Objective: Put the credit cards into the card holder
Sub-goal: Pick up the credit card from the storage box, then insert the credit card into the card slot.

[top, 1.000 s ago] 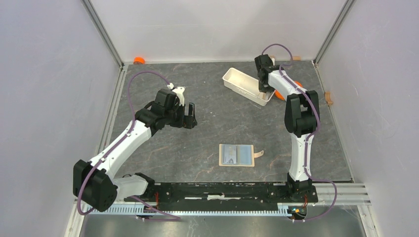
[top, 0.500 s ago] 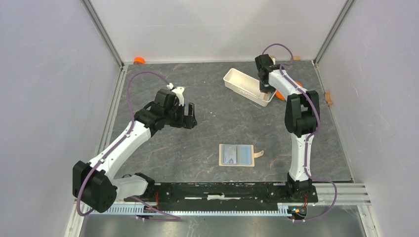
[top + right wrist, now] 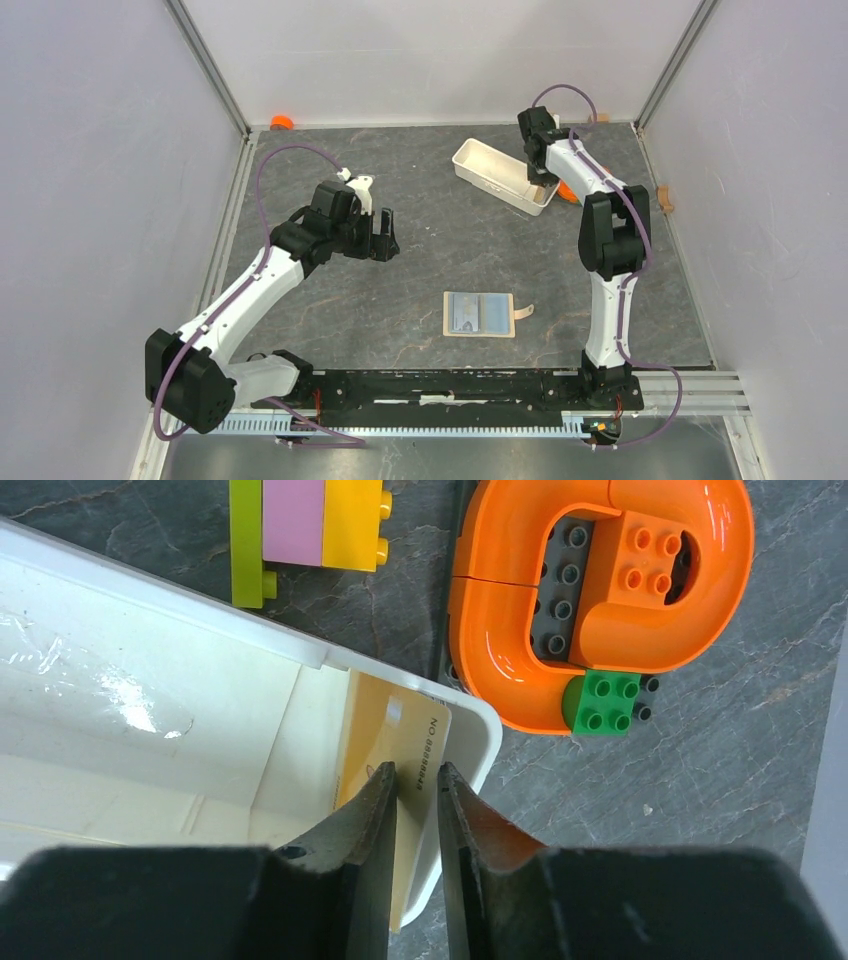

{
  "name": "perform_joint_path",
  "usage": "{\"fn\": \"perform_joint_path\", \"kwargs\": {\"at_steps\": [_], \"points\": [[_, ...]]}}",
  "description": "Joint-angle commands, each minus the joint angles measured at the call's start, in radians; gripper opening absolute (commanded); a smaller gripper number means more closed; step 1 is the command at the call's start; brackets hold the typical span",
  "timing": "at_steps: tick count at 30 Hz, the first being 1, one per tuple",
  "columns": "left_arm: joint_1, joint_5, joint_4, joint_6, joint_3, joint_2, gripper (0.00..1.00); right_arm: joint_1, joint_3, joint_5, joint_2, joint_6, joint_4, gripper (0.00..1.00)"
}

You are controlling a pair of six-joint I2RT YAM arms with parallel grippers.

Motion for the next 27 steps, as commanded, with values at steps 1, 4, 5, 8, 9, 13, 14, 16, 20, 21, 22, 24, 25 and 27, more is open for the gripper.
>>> {"fn": "perform_joint_path", "kwargs": {"at_steps": [1,4,5,8,9,13,14,16,20,21,22,24,25,27], "points": [[0.005,0.020,0.026,0.018,0.000,-0.028,0.93,-0.010,0.043,0.042,-0.054,-0.012,-0.021,0.24],[0.005,0.022,0.026,0.018,-0.001,-0.028,0.93,-0.009,0.045,0.039,-0.052,-0.009,-0.023,0.21],[0.005,0.023,0.026,0.018,-0.002,-0.029,0.93,-0.010,0.045,0.040,-0.053,-0.007,-0.024,0.19],[0.005,0.022,0.026,0.018,-0.001,-0.029,0.93,-0.010,0.039,0.038,-0.068,-0.002,-0.008,0.14],[0.005,0.022,0.026,0.018,-0.001,-0.029,0.93,-0.011,0.039,0.031,-0.074,0.000,0.000,0.13],[0.005,0.015,0.026,0.018,-0.002,-0.030,0.93,-0.012,0.030,-0.013,-0.097,0.023,0.039,0.06],[0.005,0.012,0.026,0.019,-0.002,-0.031,0.93,-0.012,0.018,-0.025,-0.109,0.032,0.056,0.03],[0.005,0.004,0.026,0.021,-0.004,-0.033,0.93,-0.013,-0.025,-0.057,-0.152,0.050,0.112,0.00],[0.005,-0.003,0.027,0.026,-0.009,-0.039,0.92,-0.028,-0.090,-0.168,-0.234,0.089,0.212,0.00],[0.005,-0.003,0.030,0.030,-0.012,-0.043,0.91,-0.031,-0.103,-0.192,-0.253,0.095,0.233,0.00],[0.005,-0.001,0.034,0.033,-0.018,-0.047,0.90,-0.034,-0.114,-0.217,-0.276,0.094,0.251,0.00],[0.005,-0.003,0.041,0.038,-0.028,-0.064,0.89,-0.039,-0.128,-0.260,-0.317,0.091,0.274,0.00],[0.005,-0.002,0.043,0.034,-0.032,-0.072,0.88,-0.041,-0.134,-0.284,-0.335,0.085,0.277,0.00],[0.003,0.019,0.061,0.003,-0.044,-0.093,0.87,-0.044,-0.151,-0.358,-0.379,0.072,0.275,0.00]]}}
